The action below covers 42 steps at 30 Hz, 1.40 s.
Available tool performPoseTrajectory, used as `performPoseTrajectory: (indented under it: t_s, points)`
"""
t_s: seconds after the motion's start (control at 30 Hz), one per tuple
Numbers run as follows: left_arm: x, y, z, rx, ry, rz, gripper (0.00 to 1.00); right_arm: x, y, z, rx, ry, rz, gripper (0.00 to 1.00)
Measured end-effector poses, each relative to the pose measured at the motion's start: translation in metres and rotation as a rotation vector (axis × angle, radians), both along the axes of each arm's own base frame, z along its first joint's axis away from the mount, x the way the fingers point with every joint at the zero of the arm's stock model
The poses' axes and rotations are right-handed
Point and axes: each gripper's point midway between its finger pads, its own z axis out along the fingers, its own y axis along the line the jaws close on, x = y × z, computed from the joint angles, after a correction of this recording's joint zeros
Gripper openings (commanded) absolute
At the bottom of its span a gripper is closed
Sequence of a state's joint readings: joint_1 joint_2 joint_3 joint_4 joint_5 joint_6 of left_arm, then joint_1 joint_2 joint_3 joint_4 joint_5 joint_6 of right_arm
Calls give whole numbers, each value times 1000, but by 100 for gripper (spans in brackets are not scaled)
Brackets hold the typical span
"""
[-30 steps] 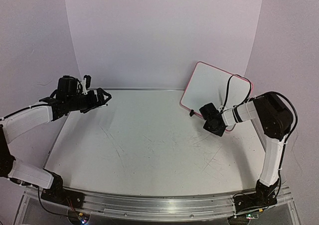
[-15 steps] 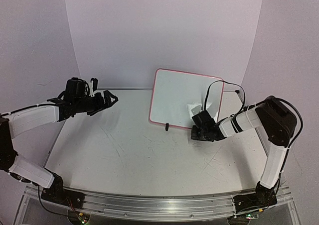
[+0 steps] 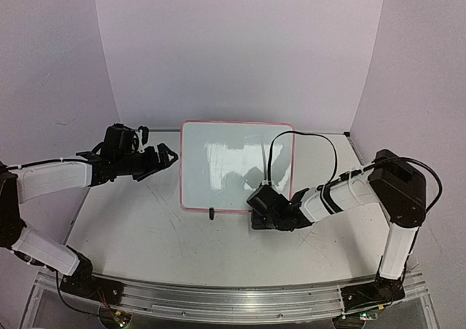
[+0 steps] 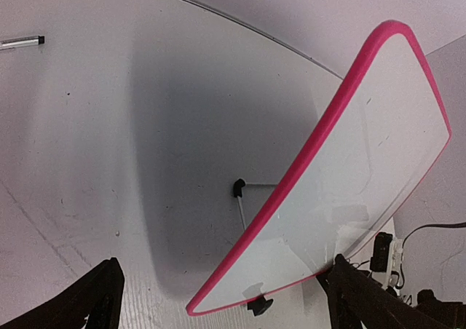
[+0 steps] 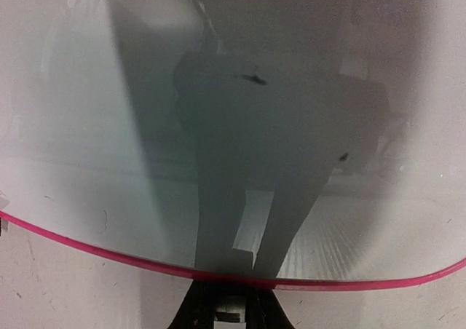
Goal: Write a sentence on the whiteboard
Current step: Move the whiteboard to the center of the board, then pick up the whiteboard marker from the corner of the board.
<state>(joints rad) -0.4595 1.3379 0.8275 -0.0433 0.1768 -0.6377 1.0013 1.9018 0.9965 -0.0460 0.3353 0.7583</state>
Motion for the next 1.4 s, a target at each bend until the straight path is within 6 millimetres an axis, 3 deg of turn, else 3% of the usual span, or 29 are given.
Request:
performPoseTrajectory:
  t_s: [0.17,0.3,0.47,0.6,0.73,0.9,1.1,1.2,1.27,1.4]
  points:
    - [-9,11,13,-9,-37,34,99,-7,3,0,-6,3,-2,18]
    - [-10,20,23,9,-69,69,99,-8,3,-1,-3,11,-4,42]
    - [-11,39,19,103,-67,130,100,-13,6,-2,-14,24,25,68]
    - [-9,54,17,180,-60,181,99,-15,6,1,-27,21,43,76]
    - [1,79,22,193,-52,248,99,-17,5,18,-19,-4,75,78]
    - [31,122,21,191,-11,363,99,-24,-2,52,28,-69,132,80]
    - [90,125,12,234,56,410,99,-33,-17,88,75,-148,168,80]
    - [132,136,-10,231,146,478,99,-34,-25,104,86,-194,172,80]
    - [155,148,-32,208,226,555,92,-35,-33,113,93,-225,167,80]
    - [169,171,-77,181,367,713,86,-38,-54,126,98,-282,139,80]
